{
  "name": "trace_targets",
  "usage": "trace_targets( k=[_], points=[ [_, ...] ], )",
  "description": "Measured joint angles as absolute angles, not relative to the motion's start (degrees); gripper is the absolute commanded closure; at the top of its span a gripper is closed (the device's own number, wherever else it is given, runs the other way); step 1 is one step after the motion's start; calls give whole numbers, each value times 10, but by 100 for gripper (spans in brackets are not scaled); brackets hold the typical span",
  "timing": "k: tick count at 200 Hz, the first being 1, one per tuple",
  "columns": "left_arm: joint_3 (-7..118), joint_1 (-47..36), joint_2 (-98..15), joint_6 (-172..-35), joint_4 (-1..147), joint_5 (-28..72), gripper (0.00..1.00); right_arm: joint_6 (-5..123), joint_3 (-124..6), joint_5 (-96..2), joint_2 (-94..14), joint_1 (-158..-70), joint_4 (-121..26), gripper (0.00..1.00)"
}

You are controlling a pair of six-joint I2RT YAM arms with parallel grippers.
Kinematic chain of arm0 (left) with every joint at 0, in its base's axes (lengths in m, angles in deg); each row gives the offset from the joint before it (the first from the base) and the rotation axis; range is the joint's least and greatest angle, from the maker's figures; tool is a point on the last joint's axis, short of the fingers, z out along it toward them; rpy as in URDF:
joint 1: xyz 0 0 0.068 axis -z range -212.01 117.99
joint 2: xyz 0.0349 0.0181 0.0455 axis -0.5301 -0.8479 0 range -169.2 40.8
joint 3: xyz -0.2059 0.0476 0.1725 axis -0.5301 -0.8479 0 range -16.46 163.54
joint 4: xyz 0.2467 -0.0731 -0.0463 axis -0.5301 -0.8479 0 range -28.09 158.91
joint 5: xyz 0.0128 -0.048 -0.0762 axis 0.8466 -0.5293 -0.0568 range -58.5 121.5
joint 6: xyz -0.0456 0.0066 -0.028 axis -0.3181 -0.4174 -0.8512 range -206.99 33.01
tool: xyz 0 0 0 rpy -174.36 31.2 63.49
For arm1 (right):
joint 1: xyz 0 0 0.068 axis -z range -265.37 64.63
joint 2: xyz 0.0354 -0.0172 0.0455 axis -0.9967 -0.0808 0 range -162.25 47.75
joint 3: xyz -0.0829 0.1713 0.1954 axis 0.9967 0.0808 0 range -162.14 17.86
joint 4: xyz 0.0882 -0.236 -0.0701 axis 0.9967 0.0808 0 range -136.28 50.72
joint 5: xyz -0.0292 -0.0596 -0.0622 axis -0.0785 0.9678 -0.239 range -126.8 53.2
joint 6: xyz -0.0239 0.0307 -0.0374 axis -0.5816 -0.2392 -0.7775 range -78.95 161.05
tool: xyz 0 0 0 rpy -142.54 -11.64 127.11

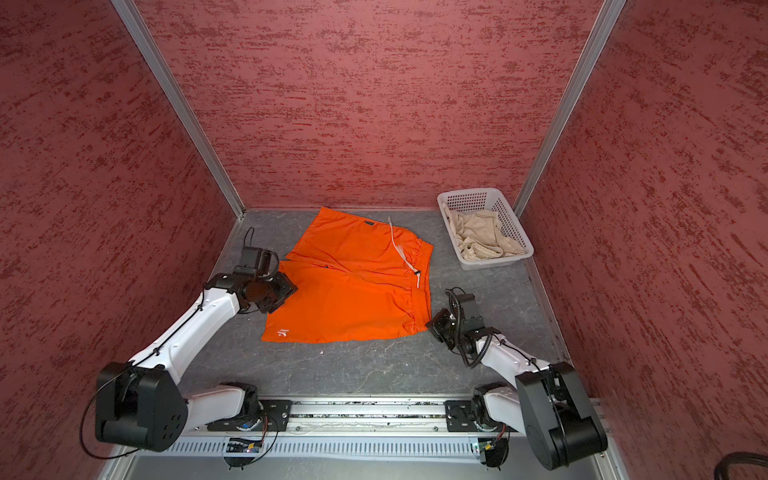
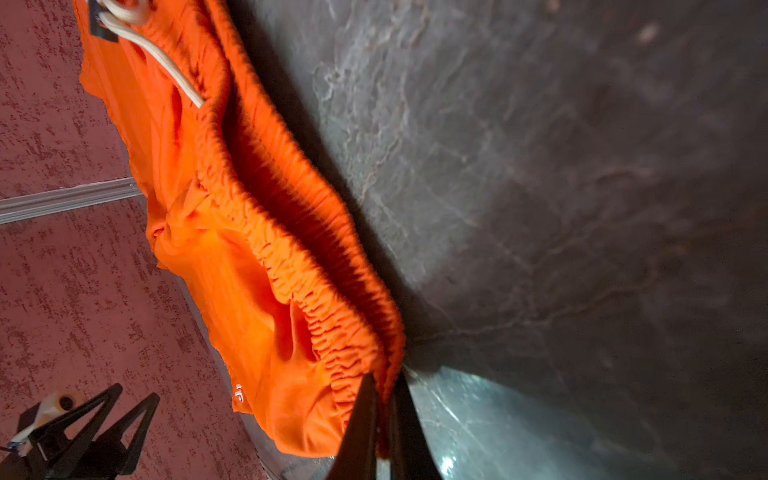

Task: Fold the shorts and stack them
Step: 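Grip the near edge of the orange shorts with both grippers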

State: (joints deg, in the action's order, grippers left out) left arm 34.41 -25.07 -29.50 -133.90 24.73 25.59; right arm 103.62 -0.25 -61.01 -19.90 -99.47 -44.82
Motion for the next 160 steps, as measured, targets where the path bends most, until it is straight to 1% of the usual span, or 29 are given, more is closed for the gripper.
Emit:
trace_targets(
  k=[46,94,129,160],
  points=[
    [305,-275,-248,-1409,187,288,42,1027,-19,-605,-193,-995,-426,100],
    [239,-296,-191,-1460,131,293,44,1021,-23,-603,-192,-995,-416,100],
    [208,-309,-193,-1470,124,301,45,1016,-27,-603,-192,-995,-410,100],
    [189,-319,-221,-1467,137,303,46,1014,-31,-603,-193,-995,-405,100]
  ],
)
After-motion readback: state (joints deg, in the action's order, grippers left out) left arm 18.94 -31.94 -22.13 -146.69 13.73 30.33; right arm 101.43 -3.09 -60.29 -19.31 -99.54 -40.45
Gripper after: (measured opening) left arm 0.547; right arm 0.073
